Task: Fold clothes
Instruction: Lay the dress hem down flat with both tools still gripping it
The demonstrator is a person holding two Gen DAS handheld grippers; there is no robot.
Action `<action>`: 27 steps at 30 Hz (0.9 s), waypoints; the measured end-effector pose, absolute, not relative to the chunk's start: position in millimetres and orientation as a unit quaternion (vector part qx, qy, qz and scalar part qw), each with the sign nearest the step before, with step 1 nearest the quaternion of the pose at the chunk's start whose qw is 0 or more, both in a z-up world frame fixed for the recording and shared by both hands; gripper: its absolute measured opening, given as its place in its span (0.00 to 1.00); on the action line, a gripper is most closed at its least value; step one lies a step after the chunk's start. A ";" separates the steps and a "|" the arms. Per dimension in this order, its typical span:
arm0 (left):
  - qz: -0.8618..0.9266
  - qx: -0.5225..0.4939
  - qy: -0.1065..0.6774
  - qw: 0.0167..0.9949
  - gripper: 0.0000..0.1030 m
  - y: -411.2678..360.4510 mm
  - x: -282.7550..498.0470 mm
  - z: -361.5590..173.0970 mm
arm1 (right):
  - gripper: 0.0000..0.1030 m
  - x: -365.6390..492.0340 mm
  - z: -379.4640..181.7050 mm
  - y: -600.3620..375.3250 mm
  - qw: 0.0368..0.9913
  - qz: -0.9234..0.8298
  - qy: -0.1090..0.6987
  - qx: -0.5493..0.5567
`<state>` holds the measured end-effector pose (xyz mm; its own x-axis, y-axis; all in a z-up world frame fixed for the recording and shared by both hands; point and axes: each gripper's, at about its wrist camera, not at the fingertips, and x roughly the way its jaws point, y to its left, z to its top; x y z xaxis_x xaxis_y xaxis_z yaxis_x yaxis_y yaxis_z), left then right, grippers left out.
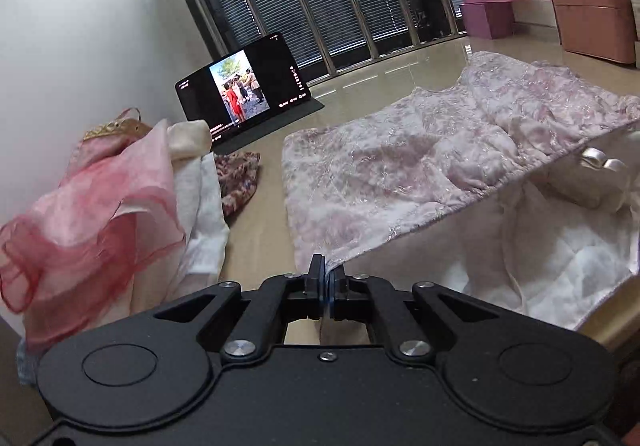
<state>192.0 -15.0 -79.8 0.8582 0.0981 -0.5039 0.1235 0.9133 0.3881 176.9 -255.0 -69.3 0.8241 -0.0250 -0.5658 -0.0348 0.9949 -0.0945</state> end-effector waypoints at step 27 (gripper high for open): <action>-0.020 0.216 0.299 0.929 0.06 -15.0 207.5 -66.5 | 0.33 174.2 -62.3 -290.0 0.942 0.010 0.334 0.037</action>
<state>207.5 -15.0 -66.5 0.8208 0.0915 -0.5639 0.1663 0.9060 0.3891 174.2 -290.0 -62.3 0.7770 0.0436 -0.6280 0.0064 0.9970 0.0771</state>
